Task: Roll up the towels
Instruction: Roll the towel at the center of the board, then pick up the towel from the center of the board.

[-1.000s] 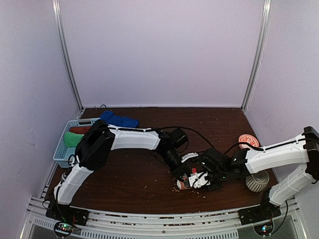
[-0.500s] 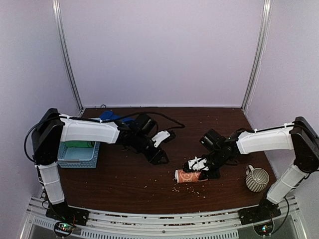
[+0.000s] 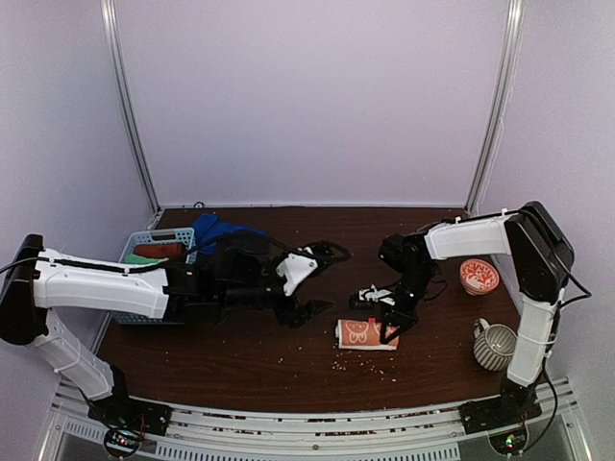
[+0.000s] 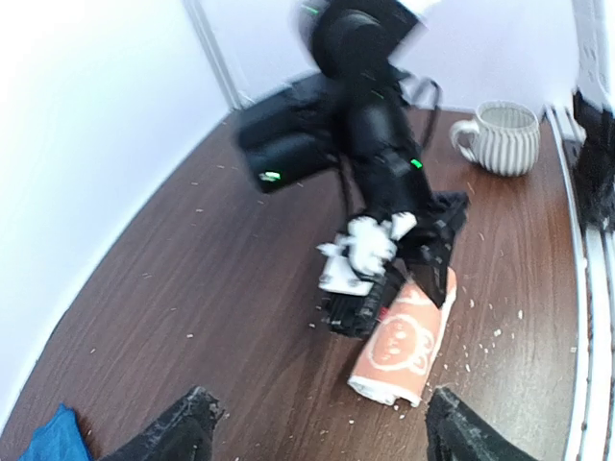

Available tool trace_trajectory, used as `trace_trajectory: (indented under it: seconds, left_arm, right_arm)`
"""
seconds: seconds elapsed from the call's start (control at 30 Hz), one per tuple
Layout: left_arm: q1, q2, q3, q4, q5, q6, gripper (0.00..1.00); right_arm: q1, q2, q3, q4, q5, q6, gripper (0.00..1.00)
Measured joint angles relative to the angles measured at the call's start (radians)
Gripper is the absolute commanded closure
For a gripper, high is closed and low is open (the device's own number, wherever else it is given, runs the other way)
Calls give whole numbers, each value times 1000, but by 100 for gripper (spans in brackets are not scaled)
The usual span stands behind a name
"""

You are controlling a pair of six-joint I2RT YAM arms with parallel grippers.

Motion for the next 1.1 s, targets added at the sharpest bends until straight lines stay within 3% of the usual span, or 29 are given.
trace_trajectory:
  seconds: [0.1, 0.37, 0.77, 1.1]
  left_arm:
    - [-69, 92, 46, -29, -22, 68, 38]
    - [-229, 447, 360, -198, -103, 238, 38]
    - [-241, 705, 580, -325, -340, 352, 34]
    - [-229, 771, 644, -378, -396, 380, 36]
  right_arm:
    - [-3, 25, 27, -34, -13, 8, 87]
    - [-6, 75, 79, -101, -44, 27, 87]
    - [-12, 114, 96, -154, -100, 26, 87]
    - [-15, 122, 95, -165, -121, 18, 86]
